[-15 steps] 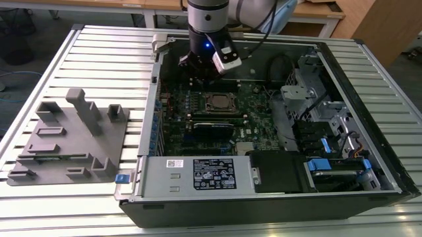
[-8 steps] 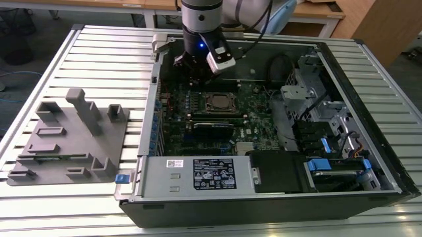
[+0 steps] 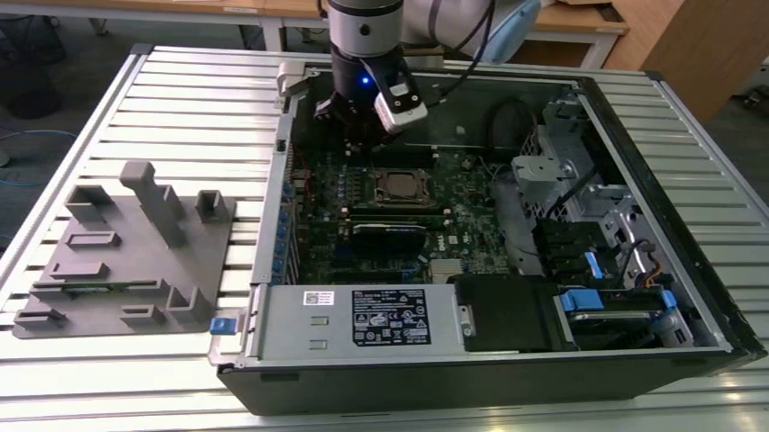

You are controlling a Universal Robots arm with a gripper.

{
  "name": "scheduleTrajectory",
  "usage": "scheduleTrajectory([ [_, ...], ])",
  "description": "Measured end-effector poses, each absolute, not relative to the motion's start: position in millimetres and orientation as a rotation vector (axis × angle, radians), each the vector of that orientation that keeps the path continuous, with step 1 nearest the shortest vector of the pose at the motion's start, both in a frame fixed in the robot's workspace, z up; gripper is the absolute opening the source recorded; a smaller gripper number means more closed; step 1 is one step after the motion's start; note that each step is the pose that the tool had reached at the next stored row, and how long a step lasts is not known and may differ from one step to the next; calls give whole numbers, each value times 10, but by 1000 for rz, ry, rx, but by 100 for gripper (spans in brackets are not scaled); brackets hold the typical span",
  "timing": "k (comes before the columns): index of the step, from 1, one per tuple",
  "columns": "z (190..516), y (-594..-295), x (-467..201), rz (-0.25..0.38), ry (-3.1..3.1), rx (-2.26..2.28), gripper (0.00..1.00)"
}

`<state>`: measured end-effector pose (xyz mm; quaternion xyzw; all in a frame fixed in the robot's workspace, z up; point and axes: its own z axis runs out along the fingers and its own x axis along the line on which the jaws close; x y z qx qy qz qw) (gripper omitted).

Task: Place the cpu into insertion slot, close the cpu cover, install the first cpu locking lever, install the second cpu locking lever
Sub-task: 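Install the first cpu locking lever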

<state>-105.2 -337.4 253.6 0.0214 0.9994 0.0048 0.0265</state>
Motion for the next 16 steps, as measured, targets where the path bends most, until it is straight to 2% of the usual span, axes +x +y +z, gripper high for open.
scheduleTrajectory([
  [16,2563,-3370,-1152,15,3085,66,11],
])
